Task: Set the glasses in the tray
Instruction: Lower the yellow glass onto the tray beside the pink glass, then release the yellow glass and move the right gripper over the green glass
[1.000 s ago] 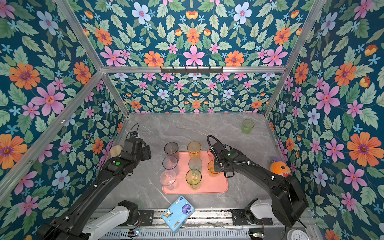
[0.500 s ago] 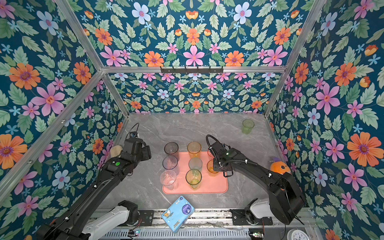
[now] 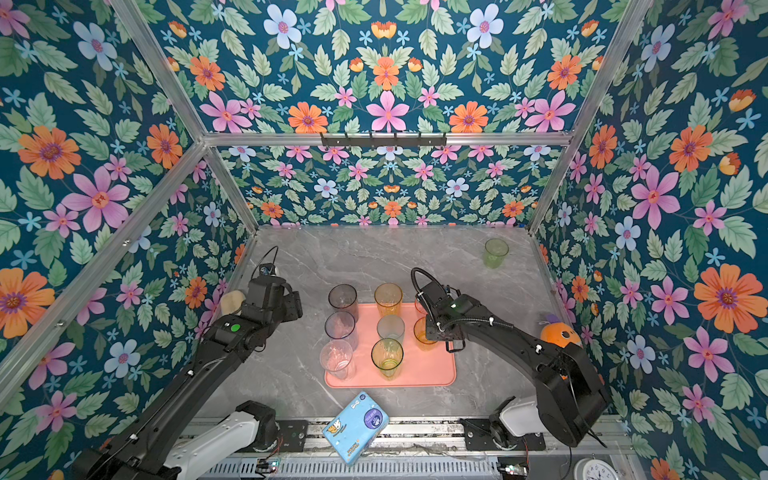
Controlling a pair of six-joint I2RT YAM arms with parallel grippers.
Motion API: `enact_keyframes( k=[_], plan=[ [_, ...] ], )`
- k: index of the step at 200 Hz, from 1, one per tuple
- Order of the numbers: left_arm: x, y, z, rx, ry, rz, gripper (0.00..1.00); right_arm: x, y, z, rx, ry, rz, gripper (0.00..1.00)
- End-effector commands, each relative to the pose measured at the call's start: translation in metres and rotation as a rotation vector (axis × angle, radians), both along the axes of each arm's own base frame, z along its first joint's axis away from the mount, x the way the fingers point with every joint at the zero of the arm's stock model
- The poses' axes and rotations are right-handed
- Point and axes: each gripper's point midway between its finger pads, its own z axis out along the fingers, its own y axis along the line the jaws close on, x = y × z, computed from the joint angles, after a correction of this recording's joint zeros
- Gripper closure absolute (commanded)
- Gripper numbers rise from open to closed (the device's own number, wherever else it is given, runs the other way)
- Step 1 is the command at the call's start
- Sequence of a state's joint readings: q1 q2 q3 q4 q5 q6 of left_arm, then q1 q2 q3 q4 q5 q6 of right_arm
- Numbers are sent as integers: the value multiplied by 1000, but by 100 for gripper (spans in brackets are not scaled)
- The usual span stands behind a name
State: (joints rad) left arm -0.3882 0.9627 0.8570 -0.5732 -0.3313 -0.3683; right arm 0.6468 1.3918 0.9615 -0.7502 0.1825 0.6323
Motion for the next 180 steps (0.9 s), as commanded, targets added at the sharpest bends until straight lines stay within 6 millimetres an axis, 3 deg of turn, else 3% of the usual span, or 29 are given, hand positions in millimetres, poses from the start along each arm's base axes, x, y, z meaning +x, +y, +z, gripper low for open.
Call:
enact_keyframes(
  k=[1,54,81,112,180],
  plan=[
    [1,0,1,-8,-9,5,27,0,-5,1,-23,-3,-21,100],
    [2,-1,1,-8,-7,4,27,1,-5,0,-27,2,-22,100],
    [2,-1,0,-9,-6,4,27,1,-3,0,-18,2,-27,86],
    [2,0,0,-7,-6,6,27,2,-3,4,-13,-4,-23,83],
    [3,-1,1,-7,-9,5,27,9,-14,50,-61,-102,9,75]
  ],
)
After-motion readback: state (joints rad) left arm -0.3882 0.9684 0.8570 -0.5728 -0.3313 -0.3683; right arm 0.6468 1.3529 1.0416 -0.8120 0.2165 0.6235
